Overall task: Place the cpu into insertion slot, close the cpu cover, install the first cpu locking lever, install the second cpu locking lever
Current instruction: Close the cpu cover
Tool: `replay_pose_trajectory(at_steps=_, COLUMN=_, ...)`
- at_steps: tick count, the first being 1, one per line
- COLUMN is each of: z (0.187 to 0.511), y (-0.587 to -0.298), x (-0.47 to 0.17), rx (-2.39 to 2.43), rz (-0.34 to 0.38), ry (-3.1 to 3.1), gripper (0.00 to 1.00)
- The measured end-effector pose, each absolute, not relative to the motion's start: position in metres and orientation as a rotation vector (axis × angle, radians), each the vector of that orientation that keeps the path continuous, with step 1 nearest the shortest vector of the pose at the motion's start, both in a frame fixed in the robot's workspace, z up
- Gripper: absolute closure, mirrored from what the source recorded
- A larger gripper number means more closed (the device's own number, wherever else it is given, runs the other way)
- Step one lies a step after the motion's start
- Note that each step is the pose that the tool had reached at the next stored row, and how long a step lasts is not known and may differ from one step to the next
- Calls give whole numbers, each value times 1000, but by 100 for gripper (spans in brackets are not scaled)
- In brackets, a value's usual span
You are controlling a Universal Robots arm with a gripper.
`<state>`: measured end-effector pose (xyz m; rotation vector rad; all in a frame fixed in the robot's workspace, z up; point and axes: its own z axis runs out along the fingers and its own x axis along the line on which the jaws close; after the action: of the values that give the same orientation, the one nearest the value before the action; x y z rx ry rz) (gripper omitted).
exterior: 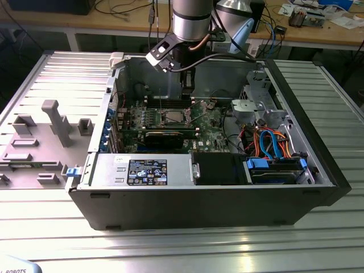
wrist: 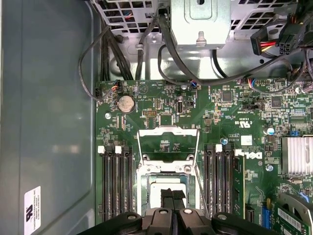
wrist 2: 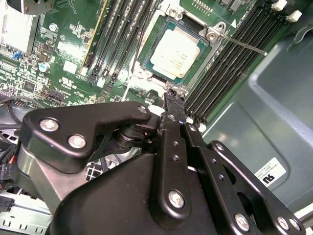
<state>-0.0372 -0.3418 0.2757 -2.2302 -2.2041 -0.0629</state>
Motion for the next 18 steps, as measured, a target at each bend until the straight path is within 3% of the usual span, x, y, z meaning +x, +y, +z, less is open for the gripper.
replay_pose_trajectory(at_steps=18, z=275, y=-342, x=-30, rx=-2230, rz=-63, ry=-2204, gripper=89)
